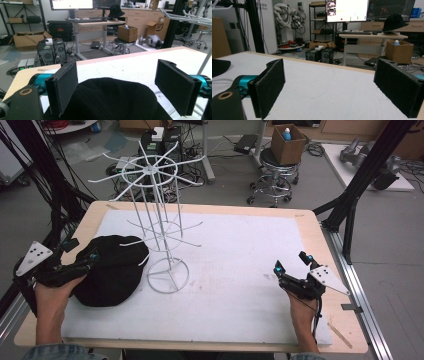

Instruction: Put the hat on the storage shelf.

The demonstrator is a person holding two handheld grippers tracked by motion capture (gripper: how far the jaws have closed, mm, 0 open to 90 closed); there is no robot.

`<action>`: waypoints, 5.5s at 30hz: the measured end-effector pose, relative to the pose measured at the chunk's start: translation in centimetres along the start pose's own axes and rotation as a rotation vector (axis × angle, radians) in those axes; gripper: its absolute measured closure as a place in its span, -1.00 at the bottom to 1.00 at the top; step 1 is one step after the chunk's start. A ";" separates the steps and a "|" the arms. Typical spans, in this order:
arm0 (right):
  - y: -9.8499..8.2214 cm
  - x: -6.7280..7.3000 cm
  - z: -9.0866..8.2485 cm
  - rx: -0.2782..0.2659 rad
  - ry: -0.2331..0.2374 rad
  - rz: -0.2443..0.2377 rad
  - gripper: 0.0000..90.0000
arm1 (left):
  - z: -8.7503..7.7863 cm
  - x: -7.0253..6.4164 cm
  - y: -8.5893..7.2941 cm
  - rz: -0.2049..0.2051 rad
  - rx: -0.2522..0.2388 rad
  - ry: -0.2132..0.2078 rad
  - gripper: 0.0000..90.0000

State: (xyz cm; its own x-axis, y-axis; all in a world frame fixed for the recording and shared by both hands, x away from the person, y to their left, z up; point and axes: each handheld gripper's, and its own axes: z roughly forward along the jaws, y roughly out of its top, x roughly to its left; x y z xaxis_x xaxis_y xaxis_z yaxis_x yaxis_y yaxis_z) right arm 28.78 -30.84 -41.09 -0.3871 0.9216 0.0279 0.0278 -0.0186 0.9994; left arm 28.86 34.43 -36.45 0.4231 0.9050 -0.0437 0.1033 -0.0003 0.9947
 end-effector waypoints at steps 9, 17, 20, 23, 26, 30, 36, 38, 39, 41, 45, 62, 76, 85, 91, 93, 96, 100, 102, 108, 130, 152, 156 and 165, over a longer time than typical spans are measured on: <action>0.0 0.3 0.0 0.006 0.003 -0.026 -0.79 | -0.1 0.1 0.1 -0.003 0.007 -0.005 -0.59; 0.0 0.3 0.1 -0.002 0.005 -0.014 -0.79 | -0.4 0.2 0.1 -0.019 0.009 -0.008 -0.59; 0.0 0.3 0.2 -0.001 0.008 -0.016 -0.79 | -0.7 0.3 0.1 -0.017 0.004 -0.003 -0.59; 0.0 0.3 0.2 0.000 0.008 -0.019 -0.79 | -0.8 0.4 0.2 -0.017 0.003 0.000 -0.59; 0.0 0.3 0.3 0.000 0.009 -0.019 -0.79 | -0.8 0.5 0.0 -0.022 0.006 -0.002 -0.59; 0.0 0.3 0.3 0.001 0.006 -0.022 -0.79 | -0.8 0.5 0.0 -0.024 0.006 -0.005 -0.59; -0.1 0.4 0.3 0.007 0.009 -0.026 -0.79 | -0.7 0.4 0.0 -0.015 0.016 -0.010 -0.59; -0.1 0.4 0.3 0.007 0.009 -0.026 -0.79 | -0.6 0.4 -0.1 -0.011 0.018 -0.013 -0.59; -0.1 0.4 0.3 0.006 0.009 -0.025 -0.79 | -0.6 0.4 -0.1 -0.009 0.021 -0.016 -0.59; 0.0 0.4 0.3 0.006 0.010 -0.022 -0.79 | -0.6 0.5 -0.3 -0.006 0.027 -0.018 -0.59; 0.0 0.3 0.2 -0.001 0.009 -0.026 -0.79 | -0.6 0.7 -0.6 0.009 0.053 -0.018 -0.59; -0.1 0.3 0.3 0.010 0.012 -0.020 -0.79 | -0.1 0.5 -1.9 0.056 0.129 -0.099 -0.59; -0.1 0.3 0.4 0.015 0.019 -0.013 -0.79 | -0.1 0.9 -3.7 0.106 0.181 -0.127 -0.59; -0.1 0.2 0.4 0.017 0.011 -0.012 -0.79 | 0.1 0.9 -4.2 0.125 0.216 -0.126 -0.47; -0.1 0.2 0.4 0.017 0.009 -0.008 -0.79 | 0.1 0.9 -4.4 0.141 0.250 -0.121 -0.04; -0.1 0.2 0.4 0.016 0.008 -0.009 -0.79 | 0.1 0.9 -4.5 0.142 0.262 -0.130 0.12; -0.1 0.2 0.4 0.016 0.009 -0.010 -0.79 | 0.2 0.7 -4.5 0.145 0.278 -0.137 0.41; -0.1 0.2 0.4 0.018 0.005 -0.006 -0.79 | 0.2 0.7 -4.2 0.101 0.264 -0.138 0.50; -0.1 0.2 0.4 0.018 0.006 -0.008 -0.79 | 0.2 0.7 -4.0 0.087 0.240 -0.135 0.53; -0.2 0.1 0.5 0.022 0.007 -0.007 -0.79 | 0.1 0.7 -3.5 0.010 0.136 -0.166 0.58; -0.2 -0.1 0.5 0.027 0.006 -0.008 -0.79 | -1.8 2.1 -2.0 -0.120 -0.018 -0.125 0.59; -0.1 -0.2 0.4 0.027 -0.005 -0.009 -0.79 | 0.1 6.6 8.4 -0.010 -0.019 -0.120 0.59; -0.1 -0.3 0.4 0.025 -0.005 -0.007 -0.79 | 0.9 6.9 11.0 0.010 -0.021 -0.126 0.59; -0.2 -0.5 0.6 0.040 0.015 0.007 -0.79 | 2.5 7.2 16.1 0.028 -0.058 -0.158 0.59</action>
State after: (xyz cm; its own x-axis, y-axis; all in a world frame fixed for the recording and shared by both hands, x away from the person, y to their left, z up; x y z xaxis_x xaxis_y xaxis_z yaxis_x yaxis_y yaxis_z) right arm 29.50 -31.02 -41.36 -0.4006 0.9155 0.0357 0.0675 -0.0094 0.9977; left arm 35.77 39.89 -20.93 0.5617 0.8269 -0.0258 0.0391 0.0046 0.9992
